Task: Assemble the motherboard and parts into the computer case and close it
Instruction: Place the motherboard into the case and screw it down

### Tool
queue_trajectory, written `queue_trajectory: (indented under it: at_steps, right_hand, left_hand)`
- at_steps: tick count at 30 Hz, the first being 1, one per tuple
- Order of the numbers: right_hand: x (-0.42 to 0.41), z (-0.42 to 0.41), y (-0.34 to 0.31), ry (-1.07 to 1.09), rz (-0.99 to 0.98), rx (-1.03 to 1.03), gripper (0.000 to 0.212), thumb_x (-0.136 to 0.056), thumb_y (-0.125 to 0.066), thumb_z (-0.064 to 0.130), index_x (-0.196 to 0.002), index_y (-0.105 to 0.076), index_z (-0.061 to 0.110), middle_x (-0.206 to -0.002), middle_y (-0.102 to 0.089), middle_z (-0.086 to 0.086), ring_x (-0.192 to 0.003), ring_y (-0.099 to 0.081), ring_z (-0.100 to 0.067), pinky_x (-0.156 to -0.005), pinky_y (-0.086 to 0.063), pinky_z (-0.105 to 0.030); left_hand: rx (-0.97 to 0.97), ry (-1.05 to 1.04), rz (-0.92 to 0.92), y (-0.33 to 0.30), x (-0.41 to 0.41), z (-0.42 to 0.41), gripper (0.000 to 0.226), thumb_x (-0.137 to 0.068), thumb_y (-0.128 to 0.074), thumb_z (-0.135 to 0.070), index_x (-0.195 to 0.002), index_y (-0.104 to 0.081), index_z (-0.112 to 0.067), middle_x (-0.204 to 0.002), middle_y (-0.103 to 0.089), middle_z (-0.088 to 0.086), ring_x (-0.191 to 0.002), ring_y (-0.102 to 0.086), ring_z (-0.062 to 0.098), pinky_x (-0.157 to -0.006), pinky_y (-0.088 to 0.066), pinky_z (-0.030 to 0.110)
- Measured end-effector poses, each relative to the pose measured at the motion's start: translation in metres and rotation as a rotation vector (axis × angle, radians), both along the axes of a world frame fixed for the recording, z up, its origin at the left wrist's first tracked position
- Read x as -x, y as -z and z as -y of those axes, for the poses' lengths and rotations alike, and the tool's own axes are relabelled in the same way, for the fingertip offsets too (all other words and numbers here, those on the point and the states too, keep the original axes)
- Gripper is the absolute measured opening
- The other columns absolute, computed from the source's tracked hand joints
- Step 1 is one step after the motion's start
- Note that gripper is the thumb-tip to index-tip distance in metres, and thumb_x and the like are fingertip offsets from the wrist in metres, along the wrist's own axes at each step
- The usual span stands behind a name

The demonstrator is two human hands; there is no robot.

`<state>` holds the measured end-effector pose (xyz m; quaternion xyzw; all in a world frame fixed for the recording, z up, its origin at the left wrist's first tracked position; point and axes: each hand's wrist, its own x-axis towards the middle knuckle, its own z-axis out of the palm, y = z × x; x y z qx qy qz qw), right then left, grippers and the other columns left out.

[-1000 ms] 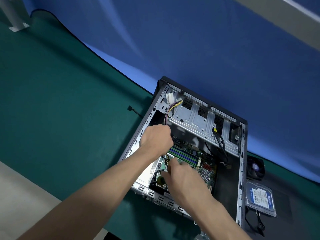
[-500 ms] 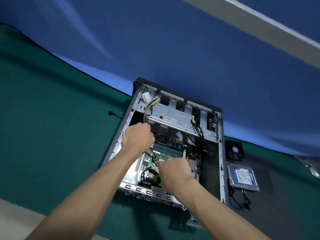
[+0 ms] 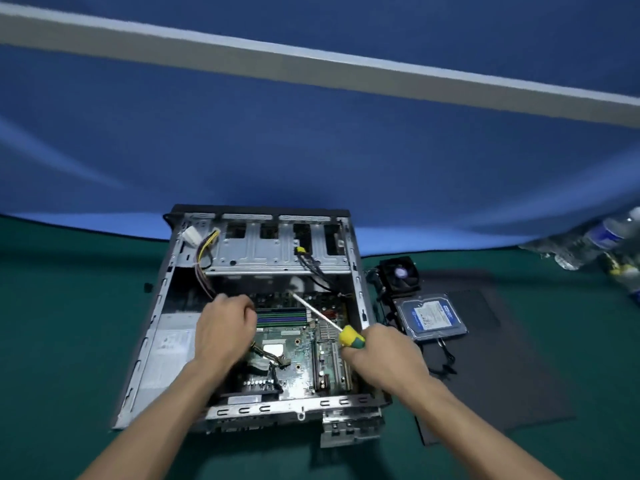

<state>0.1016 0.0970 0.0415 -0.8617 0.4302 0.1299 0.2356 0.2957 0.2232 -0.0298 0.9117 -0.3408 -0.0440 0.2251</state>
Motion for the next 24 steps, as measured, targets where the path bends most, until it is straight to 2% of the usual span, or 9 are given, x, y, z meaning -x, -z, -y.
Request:
queue_trajectory:
  at_steps: [3,5,8,12,14,17,21,24]
  right_hand:
    - [0.024,0.023,0.005,0.154,0.205,-0.114,0.035,-0.085,-0.061,0.036,-0.058,-0.046,0.02,-0.055,-0.049,0.007,-0.055,-0.047,-0.015,-0.051,-0.033,-0.025]
    - [0.037,0.04,0.012,0.244,0.344,-0.213,0.032,-0.086,-0.063,0.03,-0.058,-0.05,0.02,-0.052,-0.05,0.01,-0.053,-0.046,-0.011,-0.05,-0.031,-0.025]
    - [0.054,0.066,0.023,0.396,0.489,-0.289,0.029,-0.086,-0.063,0.022,-0.06,-0.053,0.019,-0.047,-0.048,0.01,-0.05,-0.044,-0.013,-0.05,-0.031,-0.025]
    - [0.077,0.097,0.042,0.66,0.642,-0.479,0.017,-0.084,-0.067,0.014,-0.069,-0.064,0.008,-0.042,-0.045,0.0,-0.037,-0.042,-0.016,-0.042,-0.035,-0.018]
    - [0.082,0.11,0.052,0.743,0.672,-0.556,0.013,-0.083,-0.068,0.014,-0.072,-0.066,0.009,-0.037,-0.042,0.003,-0.032,-0.041,-0.014,-0.042,-0.037,-0.019]
    - [0.08,0.122,0.071,0.832,0.704,-0.62,0.009,-0.084,-0.068,0.012,-0.077,-0.067,0.008,-0.036,-0.042,0.006,-0.033,-0.041,-0.012,-0.04,-0.037,-0.019]
    - [0.064,0.132,0.098,0.893,0.727,-0.718,0.01,-0.088,-0.063,0.008,-0.081,-0.069,0.01,-0.048,-0.052,0.0,-0.042,-0.045,-0.012,-0.044,-0.039,-0.022]
    - [0.045,0.138,0.116,0.891,0.688,-0.749,0.011,-0.088,-0.061,0.006,-0.081,-0.068,0.01,-0.052,-0.056,0.001,-0.04,-0.047,-0.009,-0.041,-0.04,-0.022]
  left_hand:
    - [0.017,0.041,-0.042,-0.009,0.035,0.027,0.019,-0.088,-0.053,-0.015,-0.092,-0.072,-0.015,-0.085,-0.067,0.003,-0.073,-0.052,0.015,-0.067,-0.041,0.03]
    - [0.013,0.082,-0.078,-0.014,0.056,0.047,0.02,-0.091,-0.05,-0.017,-0.095,-0.07,-0.018,-0.085,-0.067,-0.003,-0.07,-0.051,0.009,-0.062,-0.038,0.025]
    - [0.024,0.125,-0.142,-0.023,0.086,0.075,0.018,-0.094,-0.048,-0.019,-0.089,-0.066,-0.021,-0.072,-0.059,-0.014,-0.059,-0.05,-0.002,-0.052,-0.032,0.016]
    - [-0.004,0.095,-0.181,-0.027,0.115,0.107,0.023,-0.093,-0.047,-0.025,-0.071,-0.054,-0.023,-0.061,-0.057,-0.011,-0.056,-0.053,0.007,-0.05,-0.036,0.022]
    - [-0.007,0.06,-0.178,-0.025,0.125,0.121,0.028,-0.091,-0.048,-0.026,-0.064,-0.046,-0.02,-0.056,-0.054,-0.007,-0.052,-0.049,0.011,-0.049,-0.034,0.024]
    - [-0.032,0.006,-0.168,-0.021,0.133,0.14,0.034,-0.087,-0.052,-0.021,-0.057,-0.035,-0.021,-0.049,-0.042,-0.007,-0.046,-0.036,0.008,-0.045,-0.024,0.024]
    - [-0.094,-0.075,-0.111,-0.015,0.137,0.159,0.042,-0.087,-0.056,-0.018,-0.054,-0.028,-0.021,-0.046,-0.036,-0.008,-0.042,-0.028,0.002,-0.043,-0.016,0.022]
    - [-0.023,-0.139,-0.088,-0.005,0.14,0.163,0.05,-0.088,-0.057,-0.015,-0.053,-0.022,-0.022,-0.044,-0.029,-0.009,-0.04,-0.024,0.003,-0.042,-0.013,0.024]
